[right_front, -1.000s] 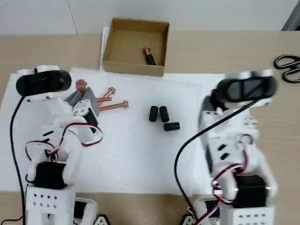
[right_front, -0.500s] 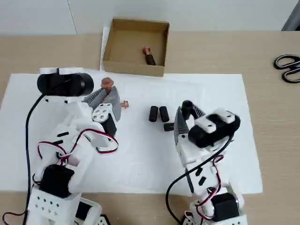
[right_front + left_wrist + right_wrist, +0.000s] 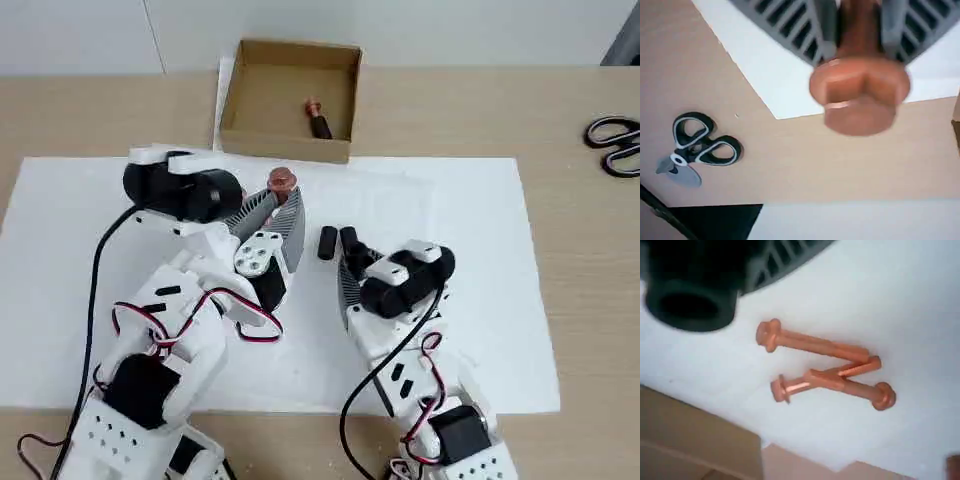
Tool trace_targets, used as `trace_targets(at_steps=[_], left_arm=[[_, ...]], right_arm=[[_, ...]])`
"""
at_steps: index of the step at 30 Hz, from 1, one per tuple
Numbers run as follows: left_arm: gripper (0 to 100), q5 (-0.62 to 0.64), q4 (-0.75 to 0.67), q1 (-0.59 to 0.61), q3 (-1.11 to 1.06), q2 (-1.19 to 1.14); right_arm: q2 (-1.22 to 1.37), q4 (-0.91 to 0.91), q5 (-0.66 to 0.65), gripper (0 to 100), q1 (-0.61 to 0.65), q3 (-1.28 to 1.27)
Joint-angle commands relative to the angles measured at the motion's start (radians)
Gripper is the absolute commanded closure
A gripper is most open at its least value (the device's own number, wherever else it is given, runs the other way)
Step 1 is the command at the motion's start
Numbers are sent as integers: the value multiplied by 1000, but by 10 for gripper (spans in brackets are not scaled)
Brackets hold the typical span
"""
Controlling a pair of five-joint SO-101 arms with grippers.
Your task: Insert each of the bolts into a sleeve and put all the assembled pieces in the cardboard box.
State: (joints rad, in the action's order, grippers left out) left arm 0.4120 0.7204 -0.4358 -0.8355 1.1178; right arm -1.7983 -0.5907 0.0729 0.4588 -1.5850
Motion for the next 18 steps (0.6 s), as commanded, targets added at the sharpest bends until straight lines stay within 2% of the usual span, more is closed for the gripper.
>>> trace_targets(at_steps=[1, 7, 18], left_arm=[[994, 5, -31, -5, -19, 18], [994, -66, -44, -83, -47, 18], [994, -69, -107, -84, -65, 17]], right_arm=[[-16, 25, -8, 994, 12, 12], [-16, 27, -8, 994, 12, 12], [-15, 27, -6, 994, 97, 12]])
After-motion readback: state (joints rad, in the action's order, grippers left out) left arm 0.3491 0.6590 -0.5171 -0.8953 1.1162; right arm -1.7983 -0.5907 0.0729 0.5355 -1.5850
